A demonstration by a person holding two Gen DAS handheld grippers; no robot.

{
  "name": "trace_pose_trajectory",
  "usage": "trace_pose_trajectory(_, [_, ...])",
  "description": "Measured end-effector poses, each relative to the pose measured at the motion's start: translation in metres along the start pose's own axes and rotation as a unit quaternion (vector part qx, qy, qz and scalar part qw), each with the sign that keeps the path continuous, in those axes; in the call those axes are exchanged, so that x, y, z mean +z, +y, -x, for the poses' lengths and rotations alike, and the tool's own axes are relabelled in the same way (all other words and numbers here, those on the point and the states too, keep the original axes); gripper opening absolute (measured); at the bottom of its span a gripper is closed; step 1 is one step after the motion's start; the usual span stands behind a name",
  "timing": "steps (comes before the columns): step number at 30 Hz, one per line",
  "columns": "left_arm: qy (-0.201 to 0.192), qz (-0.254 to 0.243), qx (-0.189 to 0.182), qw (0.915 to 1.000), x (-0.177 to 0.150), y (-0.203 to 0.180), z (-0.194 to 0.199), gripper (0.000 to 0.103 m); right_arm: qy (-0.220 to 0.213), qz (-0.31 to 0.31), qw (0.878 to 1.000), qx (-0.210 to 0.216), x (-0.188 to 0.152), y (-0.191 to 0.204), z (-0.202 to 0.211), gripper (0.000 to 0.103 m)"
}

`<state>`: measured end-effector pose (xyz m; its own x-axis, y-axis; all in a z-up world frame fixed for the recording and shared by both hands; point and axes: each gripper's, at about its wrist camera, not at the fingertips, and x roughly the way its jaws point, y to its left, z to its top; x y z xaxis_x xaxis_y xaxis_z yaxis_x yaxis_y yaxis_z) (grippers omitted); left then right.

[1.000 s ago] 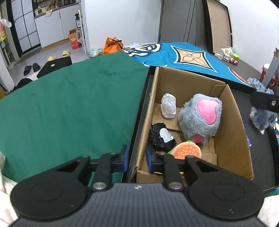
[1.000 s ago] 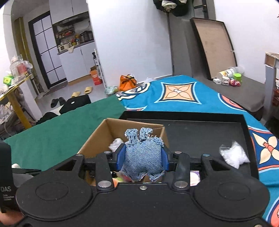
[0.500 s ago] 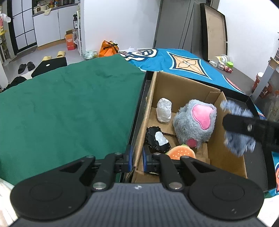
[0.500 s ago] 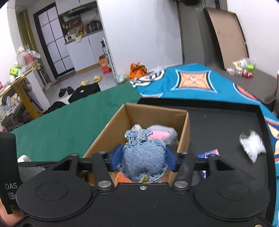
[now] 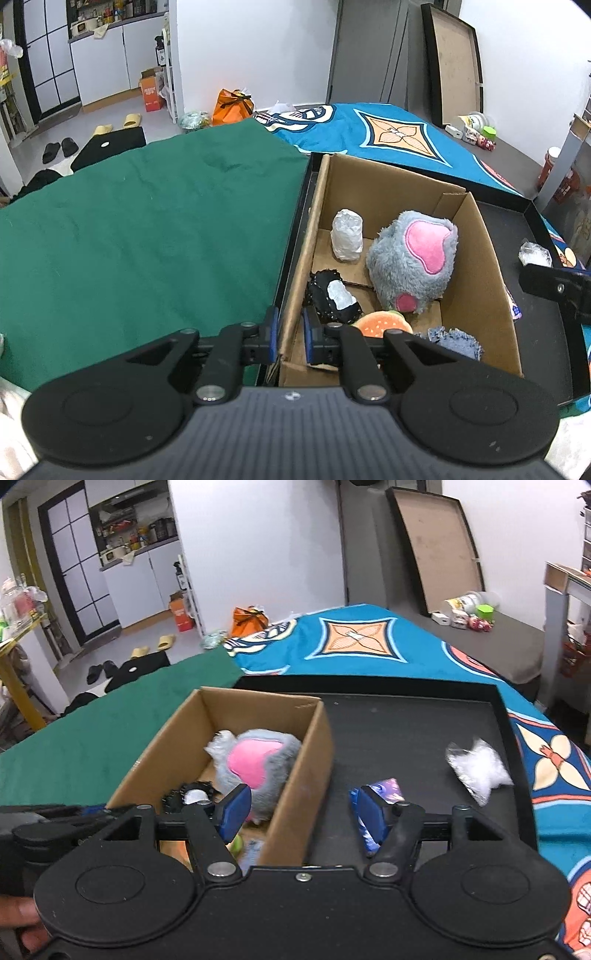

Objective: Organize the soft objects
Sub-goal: 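Carry the denim plush into the box and open the right tool, then reach the right tool to the purple tissue pack and grasp it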

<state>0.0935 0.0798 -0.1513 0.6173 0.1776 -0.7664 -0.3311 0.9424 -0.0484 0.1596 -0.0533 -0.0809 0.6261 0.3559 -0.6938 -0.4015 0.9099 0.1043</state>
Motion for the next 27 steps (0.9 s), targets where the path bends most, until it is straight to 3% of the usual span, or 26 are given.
trace_pose_trajectory(7, [0.010, -0.013, 0.017, 0.9997, 0.003, -0.007, -0.003, 0.019, 0.000, -0.007, 1.000, -0.008, 0.001, -0.013, 0.002, 0.064])
trace_pose_trajectory(12, [0.007, -0.032, 0.036, 0.9988, 0.005, -0.016, -0.003, 0.040, 0.002, -0.014, 1.000, -0.008, 0.001, -0.024, -0.001, 0.066])
trace_pose_trajectory(15, [0.010, -0.039, 0.046, 0.9981, 0.006, -0.020, -0.004, 0.048, 0.006, -0.015, 1.000, -0.010, 0.000, -0.031, -0.004, 0.068])
trace_pose_trajectory(27, [0.023, -0.077, 0.074, 0.9940, 0.008, -0.040, -0.012, 0.059, 0.027, -0.012, 0.999, -0.017, -0.010, -0.056, -0.020, 0.082])
